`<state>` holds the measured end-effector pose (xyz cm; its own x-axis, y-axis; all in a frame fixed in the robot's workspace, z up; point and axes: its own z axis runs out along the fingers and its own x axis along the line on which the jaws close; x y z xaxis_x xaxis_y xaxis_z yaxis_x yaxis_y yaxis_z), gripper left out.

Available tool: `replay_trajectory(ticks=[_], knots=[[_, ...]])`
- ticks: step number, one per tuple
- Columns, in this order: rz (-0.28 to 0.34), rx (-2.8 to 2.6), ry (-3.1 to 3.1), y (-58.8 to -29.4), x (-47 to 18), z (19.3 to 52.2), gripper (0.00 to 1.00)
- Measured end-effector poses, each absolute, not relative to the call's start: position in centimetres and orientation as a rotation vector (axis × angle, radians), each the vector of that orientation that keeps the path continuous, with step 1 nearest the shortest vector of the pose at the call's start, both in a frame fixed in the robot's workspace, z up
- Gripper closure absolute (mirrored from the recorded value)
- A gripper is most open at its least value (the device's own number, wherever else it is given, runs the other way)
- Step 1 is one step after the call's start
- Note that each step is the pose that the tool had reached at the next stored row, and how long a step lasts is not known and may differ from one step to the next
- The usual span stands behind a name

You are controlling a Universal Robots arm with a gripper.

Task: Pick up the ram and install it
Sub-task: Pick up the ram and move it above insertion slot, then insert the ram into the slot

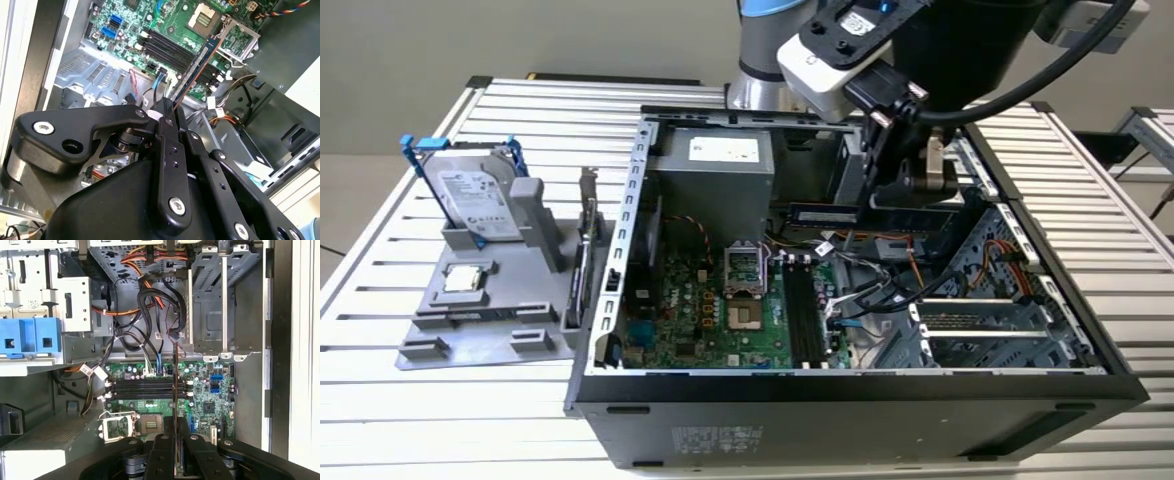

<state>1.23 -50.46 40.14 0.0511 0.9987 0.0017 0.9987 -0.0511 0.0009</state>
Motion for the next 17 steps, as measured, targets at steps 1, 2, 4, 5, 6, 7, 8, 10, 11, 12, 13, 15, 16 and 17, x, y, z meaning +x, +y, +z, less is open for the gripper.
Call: replay_trajectory(ticks=[1, 2, 4, 5, 6, 7, 8, 10, 11, 12, 13, 15, 16, 17], knots=[[-0.003, -2.277, -2.164, -50.46, 1.29, 40.14, 1.0], [-0.003, -2.277, -2.164, -50.46, 1.34, 40.14, 1.0], [-0.003, -2.277, -2.164, -50.46, 1.38, 40.14, 1.0], [-0.003, -2.277, -2.163, -50.46, 1.38, 40.14, 1.0], [-0.003, -2.277, -2.164, -50.46, 1.42, 40.14, 1.0], [-0.003, -2.277, -2.164, -50.46, 1.46, 40.14, 1.0], [-0.003, -2.277, -2.163, -50.46, 1.46, 40.14, 1.0], [-0.003, -2.279, -2.162, -50.46, 1.46, 40.14, 1.0], [-0.003, -2.28, -2.161, -50.46, 1.46, 40.14, 1.0], [-0.003, -2.281, -2.159, -50.46, 1.46, 40.14, 1.0], [-0.003, -2.283, -2.158, -50.46, 1.46, 40.14, 1.0], [-0.003, -2.287, -2.153, -50.46, 1.46, 40.14, 1.0], [-0.003, -2.29, -2.15, -50.46, 1.46, 40.14, 1.0], [-0.003, -2.292, -2.147, -50.46, 1.46, 40.14, 1.0]])
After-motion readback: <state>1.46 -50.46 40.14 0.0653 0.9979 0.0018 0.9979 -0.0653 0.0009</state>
